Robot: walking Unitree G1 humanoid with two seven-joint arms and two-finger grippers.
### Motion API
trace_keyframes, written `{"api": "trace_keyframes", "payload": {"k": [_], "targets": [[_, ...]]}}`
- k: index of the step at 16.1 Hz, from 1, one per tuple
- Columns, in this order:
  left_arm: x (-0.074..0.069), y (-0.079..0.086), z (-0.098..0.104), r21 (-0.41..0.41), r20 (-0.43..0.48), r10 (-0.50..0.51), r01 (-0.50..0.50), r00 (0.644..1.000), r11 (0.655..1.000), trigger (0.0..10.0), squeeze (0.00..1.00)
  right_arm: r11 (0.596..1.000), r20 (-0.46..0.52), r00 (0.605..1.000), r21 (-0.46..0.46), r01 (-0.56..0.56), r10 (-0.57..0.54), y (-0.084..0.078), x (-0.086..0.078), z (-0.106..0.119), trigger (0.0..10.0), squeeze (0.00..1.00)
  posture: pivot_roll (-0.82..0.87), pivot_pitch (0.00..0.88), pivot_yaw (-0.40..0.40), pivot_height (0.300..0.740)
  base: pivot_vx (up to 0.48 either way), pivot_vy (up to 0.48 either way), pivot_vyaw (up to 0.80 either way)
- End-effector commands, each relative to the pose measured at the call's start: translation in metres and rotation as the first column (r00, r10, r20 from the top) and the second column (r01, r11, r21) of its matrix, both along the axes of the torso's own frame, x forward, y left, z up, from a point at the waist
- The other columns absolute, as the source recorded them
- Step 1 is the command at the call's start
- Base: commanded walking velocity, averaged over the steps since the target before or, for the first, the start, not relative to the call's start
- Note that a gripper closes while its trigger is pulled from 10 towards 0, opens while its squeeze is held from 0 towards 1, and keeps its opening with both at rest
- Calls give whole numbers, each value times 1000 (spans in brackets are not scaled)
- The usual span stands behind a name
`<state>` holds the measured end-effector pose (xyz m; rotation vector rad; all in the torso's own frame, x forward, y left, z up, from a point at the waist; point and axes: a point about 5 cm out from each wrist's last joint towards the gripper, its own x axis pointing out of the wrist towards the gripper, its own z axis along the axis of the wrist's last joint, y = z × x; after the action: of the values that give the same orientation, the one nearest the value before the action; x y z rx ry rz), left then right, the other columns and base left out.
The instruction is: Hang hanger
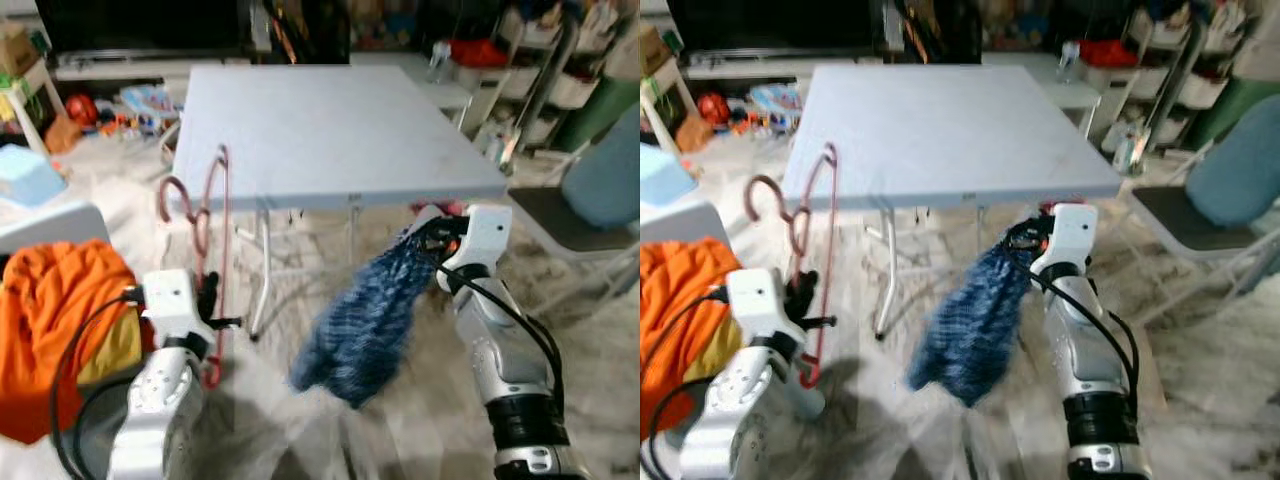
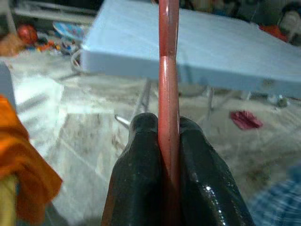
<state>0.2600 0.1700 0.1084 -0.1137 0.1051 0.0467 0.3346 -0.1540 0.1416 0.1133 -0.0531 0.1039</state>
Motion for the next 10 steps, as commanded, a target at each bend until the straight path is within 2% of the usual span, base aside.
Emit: {"api": "trace_keyframes", "payload": {"k": [1, 10], "targets": [[1, 7, 5, 14, 15, 23, -23, 1000, 1000, 10000, 0, 1000, 27, 999, 2, -17, 17, 8, 4, 8, 10000, 0, 9, 0, -70, 740, 420, 0, 0], [9, 7, 12, 32, 20, 20, -20, 1000, 999, 10000, 0, 1000, 42, 999, -7, -19, 19, 12, 6, 8, 10000, 0, 12, 0, -56, 740, 448, 0, 0]]}}
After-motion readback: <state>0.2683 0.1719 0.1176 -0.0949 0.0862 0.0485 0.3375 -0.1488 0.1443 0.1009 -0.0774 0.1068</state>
